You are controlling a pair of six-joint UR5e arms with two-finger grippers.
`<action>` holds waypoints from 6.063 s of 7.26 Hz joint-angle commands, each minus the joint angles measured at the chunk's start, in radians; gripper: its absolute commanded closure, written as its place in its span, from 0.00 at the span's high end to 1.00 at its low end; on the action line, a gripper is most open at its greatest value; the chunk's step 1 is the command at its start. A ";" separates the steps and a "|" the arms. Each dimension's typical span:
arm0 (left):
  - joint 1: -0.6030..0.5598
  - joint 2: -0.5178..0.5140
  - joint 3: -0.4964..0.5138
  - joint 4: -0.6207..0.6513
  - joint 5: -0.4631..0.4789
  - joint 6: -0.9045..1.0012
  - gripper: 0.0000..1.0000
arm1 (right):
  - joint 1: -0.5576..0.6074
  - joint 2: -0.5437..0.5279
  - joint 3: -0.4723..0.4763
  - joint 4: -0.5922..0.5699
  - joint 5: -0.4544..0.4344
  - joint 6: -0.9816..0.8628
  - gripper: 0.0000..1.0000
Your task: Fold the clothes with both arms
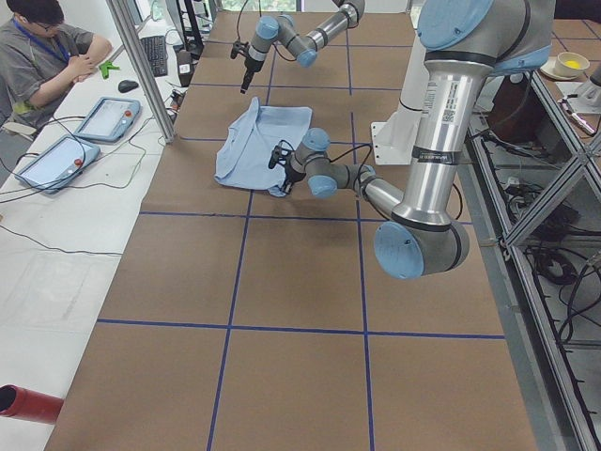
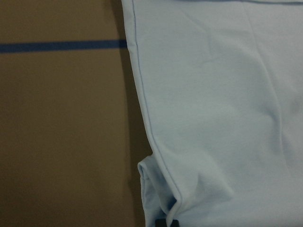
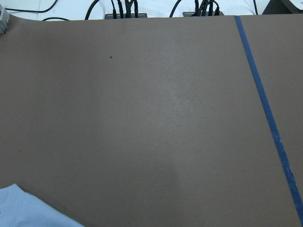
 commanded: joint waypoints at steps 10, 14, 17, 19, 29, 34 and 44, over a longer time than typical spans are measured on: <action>-0.286 -0.409 0.581 -0.228 -0.135 0.261 1.00 | -0.148 0.118 -0.046 -0.010 -0.050 0.530 0.75; -0.285 -0.394 0.580 -0.228 -0.135 0.255 1.00 | -0.231 0.158 -0.133 -0.015 -0.161 0.540 0.64; -0.285 -0.385 0.580 -0.230 -0.135 0.255 1.00 | -0.255 0.167 -0.169 -0.015 -0.190 0.535 0.59; -0.285 -0.383 0.580 -0.228 -0.135 0.255 1.00 | -0.264 0.173 -0.177 -0.015 -0.202 0.532 0.56; -0.286 -0.383 0.579 -0.239 -0.135 0.253 1.00 | -0.264 0.153 -0.068 -0.103 -0.198 0.526 0.00; -0.285 -0.385 0.577 -0.250 -0.135 0.233 1.00 | -0.575 -0.244 0.490 -0.203 -0.415 0.618 0.00; -0.269 -0.385 0.570 -0.254 -0.135 0.190 1.00 | -0.700 -0.249 0.521 -0.196 -0.488 0.109 0.69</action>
